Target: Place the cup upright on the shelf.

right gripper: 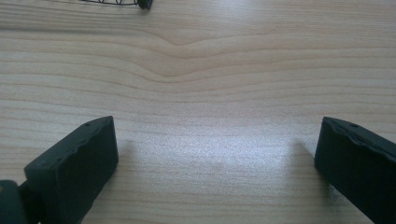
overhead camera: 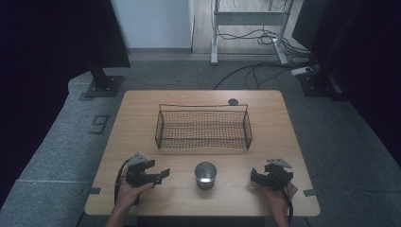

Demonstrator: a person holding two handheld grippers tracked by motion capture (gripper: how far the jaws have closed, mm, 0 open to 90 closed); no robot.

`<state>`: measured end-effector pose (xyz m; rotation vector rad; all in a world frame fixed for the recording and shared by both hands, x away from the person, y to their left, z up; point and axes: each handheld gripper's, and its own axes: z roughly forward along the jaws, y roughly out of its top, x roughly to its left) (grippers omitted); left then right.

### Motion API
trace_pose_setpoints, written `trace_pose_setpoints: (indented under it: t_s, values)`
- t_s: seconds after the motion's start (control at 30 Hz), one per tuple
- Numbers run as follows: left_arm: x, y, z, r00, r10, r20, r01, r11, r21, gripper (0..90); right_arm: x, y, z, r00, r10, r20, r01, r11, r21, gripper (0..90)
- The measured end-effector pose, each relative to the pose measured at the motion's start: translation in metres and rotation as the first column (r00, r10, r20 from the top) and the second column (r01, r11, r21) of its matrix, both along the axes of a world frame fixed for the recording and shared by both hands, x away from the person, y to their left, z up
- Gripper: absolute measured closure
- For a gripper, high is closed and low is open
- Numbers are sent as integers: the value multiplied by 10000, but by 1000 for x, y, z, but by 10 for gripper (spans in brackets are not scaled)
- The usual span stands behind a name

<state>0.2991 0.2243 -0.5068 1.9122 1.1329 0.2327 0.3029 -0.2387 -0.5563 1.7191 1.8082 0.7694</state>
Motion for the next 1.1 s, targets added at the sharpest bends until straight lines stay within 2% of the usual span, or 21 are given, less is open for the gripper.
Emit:
trace_pose_setpoints:
  t_s: [0.23,0.73,0.87,1.1]
  values:
    - [-1,-4,-1,10000,-87,6,87,9999,57,175,0,-1,0,9999,144,16,-144,9999,-8,3]
    - [-5,-3,7,9996,-170,214,172,9998,-87,174,-1,-2,0,9999,144,43,-144,9999,-22,10]
    - [-8,-5,10,9993,-172,334,175,9998,-99,174,-1,-2,0,9999,142,45,-142,9999,-21,10]
    - [-15,-12,18,9971,-484,582,486,9988,-27,168,-1,-3,0,9997,234,47,-234,9997,-16,14]
